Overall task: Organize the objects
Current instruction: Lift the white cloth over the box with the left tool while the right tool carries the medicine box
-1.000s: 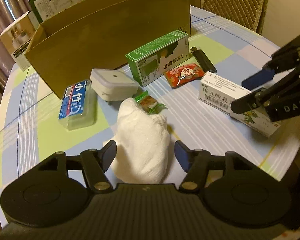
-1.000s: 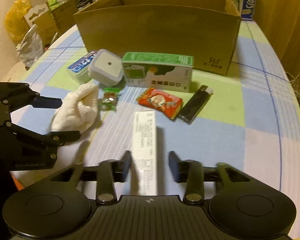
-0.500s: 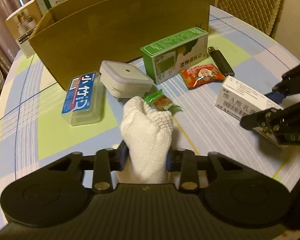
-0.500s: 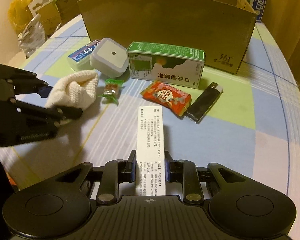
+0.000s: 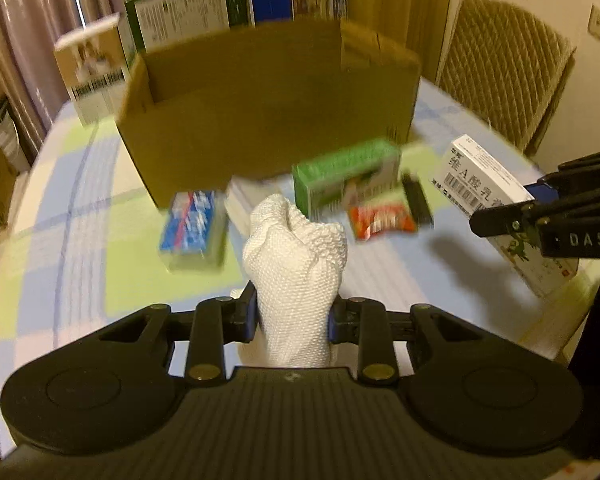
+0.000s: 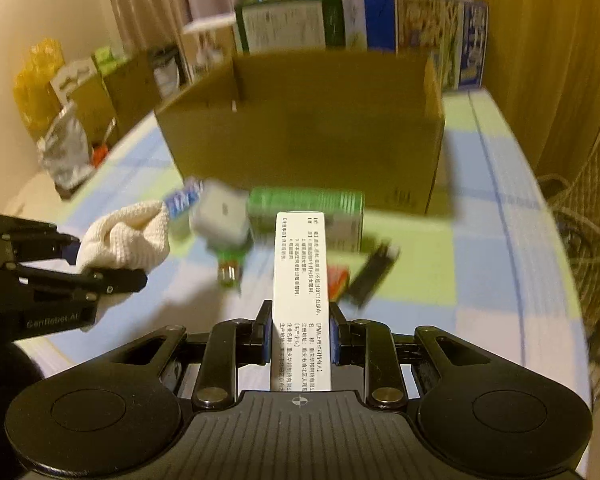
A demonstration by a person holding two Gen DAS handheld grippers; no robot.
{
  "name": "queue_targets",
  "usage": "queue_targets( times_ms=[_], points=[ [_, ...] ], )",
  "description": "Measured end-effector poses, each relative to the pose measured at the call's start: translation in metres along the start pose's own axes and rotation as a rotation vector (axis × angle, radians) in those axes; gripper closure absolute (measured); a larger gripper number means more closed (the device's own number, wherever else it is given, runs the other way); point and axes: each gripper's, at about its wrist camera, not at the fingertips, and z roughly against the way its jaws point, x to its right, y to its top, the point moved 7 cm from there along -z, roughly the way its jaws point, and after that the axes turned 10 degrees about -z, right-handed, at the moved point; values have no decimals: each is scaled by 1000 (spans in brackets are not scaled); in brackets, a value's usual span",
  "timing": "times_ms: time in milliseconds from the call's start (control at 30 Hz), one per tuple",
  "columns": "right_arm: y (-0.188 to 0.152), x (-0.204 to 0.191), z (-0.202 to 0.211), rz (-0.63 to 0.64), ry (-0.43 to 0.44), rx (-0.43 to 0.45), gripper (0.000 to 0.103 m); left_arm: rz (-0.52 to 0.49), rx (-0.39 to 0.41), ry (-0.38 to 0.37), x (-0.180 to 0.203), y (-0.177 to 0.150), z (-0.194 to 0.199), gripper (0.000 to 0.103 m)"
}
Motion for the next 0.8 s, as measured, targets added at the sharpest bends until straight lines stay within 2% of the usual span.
queue_targets(
  times_ms=[233, 467, 600, 800],
  points=[
    [101, -3, 15, 25, 19, 102, 80, -12, 106, 34, -40, 82, 24, 77],
    [187, 5, -22, -26, 10, 115, 80, -35, 148, 85, -85, 163, 10, 77],
    [213, 10, -50, -64, 6, 106, 80, -36, 136, 96, -100, 187, -12, 77],
    [224, 19, -87, -98, 4, 75, 80, -41, 96, 82, -107, 198, -54, 77]
  ],
)
